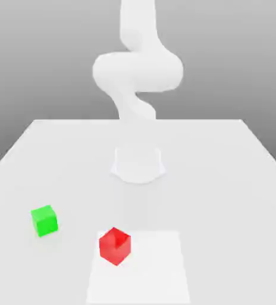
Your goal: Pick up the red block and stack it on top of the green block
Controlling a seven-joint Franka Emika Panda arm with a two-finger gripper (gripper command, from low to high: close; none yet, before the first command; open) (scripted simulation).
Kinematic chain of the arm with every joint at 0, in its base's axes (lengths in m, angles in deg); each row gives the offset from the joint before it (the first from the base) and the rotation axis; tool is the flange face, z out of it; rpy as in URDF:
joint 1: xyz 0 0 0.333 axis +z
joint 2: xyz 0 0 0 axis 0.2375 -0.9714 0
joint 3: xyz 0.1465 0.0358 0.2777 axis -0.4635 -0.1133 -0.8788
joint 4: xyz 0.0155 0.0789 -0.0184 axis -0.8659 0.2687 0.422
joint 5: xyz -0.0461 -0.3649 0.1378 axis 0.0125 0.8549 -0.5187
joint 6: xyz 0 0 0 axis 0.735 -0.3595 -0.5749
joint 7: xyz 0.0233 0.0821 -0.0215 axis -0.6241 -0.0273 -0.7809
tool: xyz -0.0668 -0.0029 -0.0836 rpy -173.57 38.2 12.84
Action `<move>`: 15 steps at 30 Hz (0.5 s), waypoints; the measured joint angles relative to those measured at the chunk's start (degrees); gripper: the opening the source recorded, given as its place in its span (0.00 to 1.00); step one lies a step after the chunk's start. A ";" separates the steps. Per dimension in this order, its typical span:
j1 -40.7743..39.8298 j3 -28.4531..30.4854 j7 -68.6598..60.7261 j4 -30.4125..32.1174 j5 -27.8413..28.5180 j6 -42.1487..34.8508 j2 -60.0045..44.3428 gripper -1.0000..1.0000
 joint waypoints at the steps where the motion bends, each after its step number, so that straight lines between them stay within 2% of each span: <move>1: -0.24 0.24 0.92 1.39 -0.63 1.38 -2.26 0.50; 9: -2.47 0.40 8.83 11.81 -4.18 11.74 -19.62 0.50; 15: -4.29 0.09 17.32 19.65 -3.29 19.67 -32.41 0.50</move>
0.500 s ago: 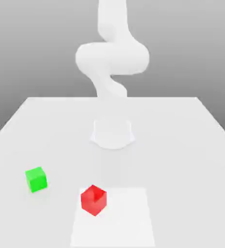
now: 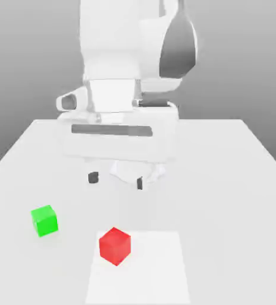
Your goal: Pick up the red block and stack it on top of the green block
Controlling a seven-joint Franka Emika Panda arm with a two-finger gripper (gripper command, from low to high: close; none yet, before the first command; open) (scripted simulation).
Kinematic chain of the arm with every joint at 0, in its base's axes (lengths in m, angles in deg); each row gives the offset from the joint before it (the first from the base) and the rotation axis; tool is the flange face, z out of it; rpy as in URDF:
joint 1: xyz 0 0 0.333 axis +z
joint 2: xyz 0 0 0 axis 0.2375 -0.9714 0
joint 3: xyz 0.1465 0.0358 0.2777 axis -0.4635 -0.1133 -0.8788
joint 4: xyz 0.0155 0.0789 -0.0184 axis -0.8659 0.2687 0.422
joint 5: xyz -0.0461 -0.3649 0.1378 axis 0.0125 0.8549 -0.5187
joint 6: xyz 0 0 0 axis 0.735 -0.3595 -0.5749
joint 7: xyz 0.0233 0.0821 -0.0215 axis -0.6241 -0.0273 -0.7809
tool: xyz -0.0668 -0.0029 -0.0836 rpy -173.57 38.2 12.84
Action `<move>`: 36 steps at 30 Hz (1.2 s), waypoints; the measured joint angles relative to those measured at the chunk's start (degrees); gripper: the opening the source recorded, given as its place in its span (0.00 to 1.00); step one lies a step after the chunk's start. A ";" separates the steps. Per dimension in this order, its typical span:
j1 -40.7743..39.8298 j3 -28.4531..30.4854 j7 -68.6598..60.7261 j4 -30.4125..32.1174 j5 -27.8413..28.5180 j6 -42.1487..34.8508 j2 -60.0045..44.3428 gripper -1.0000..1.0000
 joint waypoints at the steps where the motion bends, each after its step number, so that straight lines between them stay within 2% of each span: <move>1: -0.38 -0.01 1.79 1.29 0.71 1.30 -2.04 0.50; 4: -1.24 0.64 6.89 4.62 3.12 4.80 -7.72 0.50; 11: -1.49 -0.97 2.73 3.90 -3.57 7.47 -14.55 0.50; 16: -2.06 -1.93 1.00 3.22 -5.82 9.97 -18.26 0.50; 25: 0.66 1.13 3.07 3.23 -3.13 16.88 -23.11 0.50; 26: 1.28 1.80 3.49 3.29 -2.61 17.59 -23.43 0.00; 32: 1.54 2.10 3.85 3.32 -2.18 18.01 -23.58 0.00; 36: -0.62 -0.21 2.58 3.13 -3.74 15.56 -22.46 0.00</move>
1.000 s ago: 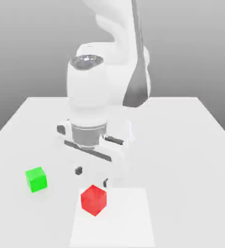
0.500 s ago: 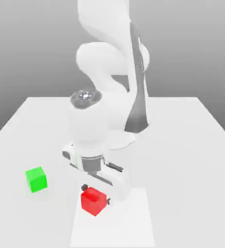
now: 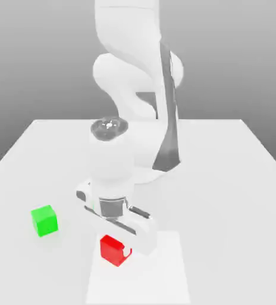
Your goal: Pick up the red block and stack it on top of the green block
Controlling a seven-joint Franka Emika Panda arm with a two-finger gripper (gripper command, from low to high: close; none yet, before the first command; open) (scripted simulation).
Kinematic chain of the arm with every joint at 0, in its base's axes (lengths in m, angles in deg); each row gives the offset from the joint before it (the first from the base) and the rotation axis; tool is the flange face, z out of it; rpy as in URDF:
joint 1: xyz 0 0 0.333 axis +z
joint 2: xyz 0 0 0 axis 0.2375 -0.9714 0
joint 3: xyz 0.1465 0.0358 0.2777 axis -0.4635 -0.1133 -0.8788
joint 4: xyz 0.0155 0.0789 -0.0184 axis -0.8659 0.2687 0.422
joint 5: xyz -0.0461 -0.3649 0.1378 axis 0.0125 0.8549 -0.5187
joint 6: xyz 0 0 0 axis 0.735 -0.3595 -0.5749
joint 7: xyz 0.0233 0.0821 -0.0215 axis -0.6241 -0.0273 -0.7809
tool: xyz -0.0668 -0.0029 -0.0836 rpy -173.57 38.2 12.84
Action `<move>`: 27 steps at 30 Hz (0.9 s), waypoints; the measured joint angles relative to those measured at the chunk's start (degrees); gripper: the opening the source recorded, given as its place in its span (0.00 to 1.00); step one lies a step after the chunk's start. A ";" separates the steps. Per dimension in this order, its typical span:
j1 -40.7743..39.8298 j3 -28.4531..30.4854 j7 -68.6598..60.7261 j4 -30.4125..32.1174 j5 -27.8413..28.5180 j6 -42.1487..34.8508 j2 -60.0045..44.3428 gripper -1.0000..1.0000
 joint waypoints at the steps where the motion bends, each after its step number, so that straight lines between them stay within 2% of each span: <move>1: -0.45 -0.53 -0.45 -0.04 -0.57 -0.81 0.45 0.00; 10: -1.31 -1.47 -0.97 0.36 -1.31 -6.90 5.94 0.00; 19: -1.91 -0.03 5.52 2.31 7.19 -9.91 13.31 0.00; 22: -1.52 2.78 6.77 2.77 7.51 -10.68 14.76 0.00; 27: -7.17 5.68 8.67 3.41 7.43 -12.05 16.79 0.00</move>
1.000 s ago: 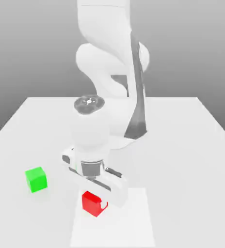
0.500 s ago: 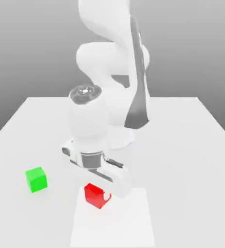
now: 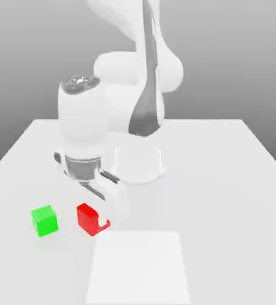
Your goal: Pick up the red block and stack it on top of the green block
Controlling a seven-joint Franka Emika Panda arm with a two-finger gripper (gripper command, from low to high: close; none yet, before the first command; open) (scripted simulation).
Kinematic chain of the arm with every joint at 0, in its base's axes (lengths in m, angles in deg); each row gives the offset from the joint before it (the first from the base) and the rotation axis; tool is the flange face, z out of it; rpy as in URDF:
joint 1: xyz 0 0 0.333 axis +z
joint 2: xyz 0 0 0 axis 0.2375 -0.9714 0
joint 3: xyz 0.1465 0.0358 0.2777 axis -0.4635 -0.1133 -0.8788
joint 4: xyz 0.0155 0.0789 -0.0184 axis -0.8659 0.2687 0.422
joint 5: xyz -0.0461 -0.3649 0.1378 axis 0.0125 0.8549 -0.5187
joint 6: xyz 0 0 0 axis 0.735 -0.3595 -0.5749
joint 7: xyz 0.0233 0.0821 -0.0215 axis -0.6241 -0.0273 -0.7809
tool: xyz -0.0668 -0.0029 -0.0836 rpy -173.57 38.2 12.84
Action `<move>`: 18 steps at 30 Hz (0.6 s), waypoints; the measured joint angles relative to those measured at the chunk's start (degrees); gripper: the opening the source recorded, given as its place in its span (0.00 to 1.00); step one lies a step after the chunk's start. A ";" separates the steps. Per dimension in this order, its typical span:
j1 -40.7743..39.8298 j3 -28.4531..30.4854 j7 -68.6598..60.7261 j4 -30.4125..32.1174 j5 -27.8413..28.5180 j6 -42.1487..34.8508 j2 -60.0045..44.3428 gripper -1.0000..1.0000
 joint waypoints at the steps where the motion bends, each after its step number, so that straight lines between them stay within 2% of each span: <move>1: -0.83 0.47 0.46 0.12 0.09 -0.28 0.41 0.00; 16: -13.79 8.28 10.55 1.95 6.03 -4.53 6.76 0.00; 18: -14.23 8.91 10.57 1.96 5.59 -2.46 4.68 0.00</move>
